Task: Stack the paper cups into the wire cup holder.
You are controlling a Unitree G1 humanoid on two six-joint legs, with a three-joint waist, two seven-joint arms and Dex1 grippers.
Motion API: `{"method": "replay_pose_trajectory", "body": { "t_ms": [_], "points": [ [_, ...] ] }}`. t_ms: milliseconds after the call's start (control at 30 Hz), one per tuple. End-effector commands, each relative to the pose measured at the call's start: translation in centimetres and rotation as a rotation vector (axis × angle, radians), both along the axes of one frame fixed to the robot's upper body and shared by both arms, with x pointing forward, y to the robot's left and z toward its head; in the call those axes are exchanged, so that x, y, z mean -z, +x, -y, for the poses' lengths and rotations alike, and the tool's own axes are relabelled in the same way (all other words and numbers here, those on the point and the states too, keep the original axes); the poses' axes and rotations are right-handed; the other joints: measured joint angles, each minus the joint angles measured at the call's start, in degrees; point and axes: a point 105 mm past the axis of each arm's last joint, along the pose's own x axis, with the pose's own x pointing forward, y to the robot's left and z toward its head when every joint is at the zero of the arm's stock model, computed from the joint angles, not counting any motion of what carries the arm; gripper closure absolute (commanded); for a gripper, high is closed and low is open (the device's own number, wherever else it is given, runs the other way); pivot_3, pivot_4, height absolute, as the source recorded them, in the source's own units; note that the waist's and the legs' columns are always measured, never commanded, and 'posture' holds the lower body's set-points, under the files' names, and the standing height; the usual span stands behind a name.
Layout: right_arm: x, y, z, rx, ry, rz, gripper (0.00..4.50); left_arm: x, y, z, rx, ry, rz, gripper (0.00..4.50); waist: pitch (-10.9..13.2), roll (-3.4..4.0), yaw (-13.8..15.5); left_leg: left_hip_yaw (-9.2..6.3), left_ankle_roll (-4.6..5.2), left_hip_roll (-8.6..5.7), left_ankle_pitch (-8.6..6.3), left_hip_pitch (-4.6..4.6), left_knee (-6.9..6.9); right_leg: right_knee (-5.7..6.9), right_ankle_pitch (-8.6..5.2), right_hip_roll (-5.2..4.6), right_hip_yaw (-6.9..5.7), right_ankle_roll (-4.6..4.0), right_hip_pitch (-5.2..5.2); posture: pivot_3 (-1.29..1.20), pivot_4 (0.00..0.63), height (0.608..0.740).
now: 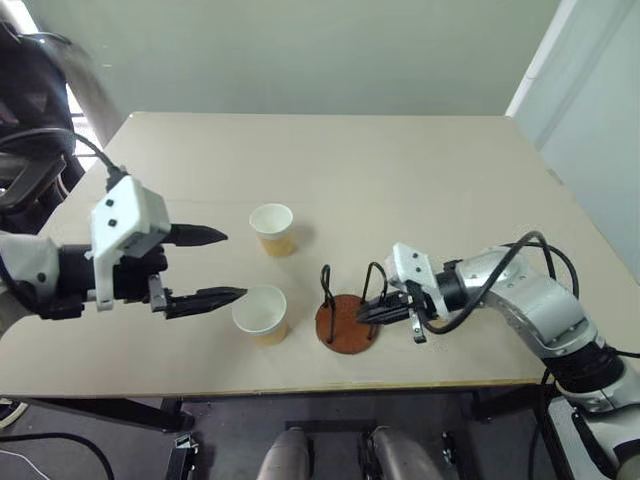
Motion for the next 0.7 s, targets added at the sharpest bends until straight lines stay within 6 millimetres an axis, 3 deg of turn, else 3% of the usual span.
{"method": "replay_pose_trajectory", "body": {
  "t_ms": [33,300,333,700],
  "points": [
    [-0.9,-0.1,-0.5,-0.037,0.003,0.055,4.48,-0.8,-0.5,0.4,0.033,0.001,0.01,0.0,0.0,0.0,0.0,0.0,0.0,0.0,-0.01,0.0,-0.01,-0.01,0.01,0.0,0.0,0.01,0.0,0.0,0.15,0.74],
    [-0.4,-0.3,-0.4,-0.07,-0.049,0.082,4.48,0.0,-1.0,0.2,0.038,0.011,-0.054,0.0,0.0,-0.02,0.0,-0.01,-0.02,0.01,-0.04,0.01,-0.03,0.0,0.01,0.0,-0.01,0.02,-0.01,0.0,0.15,0.74],
    [-0.4,-0.2,-0.4,-0.072,-0.051,0.087,3.95,0.0,-1.1,0.3,0.04,0.01,-0.058,0.0,0.0,-0.02,0.0,-0.01,-0.02,0.01,-0.04,0.01,-0.03,0.0,0.0,0.0,-0.01,0.0,0.0,0.0,0.15,0.74],
    [-1.0,-0.2,1.0,-0.076,-0.094,0.135,0.25,-0.1,-1.3,0.7,0.089,-0.003,-0.072,0.0,0.0,-0.02,0.0,0.0,-0.03,0.01,-0.05,-0.01,-0.02,-0.01,-0.01,0.0,-0.01,-0.02,0.0,0.0,0.15,0.74]
  ]
}}
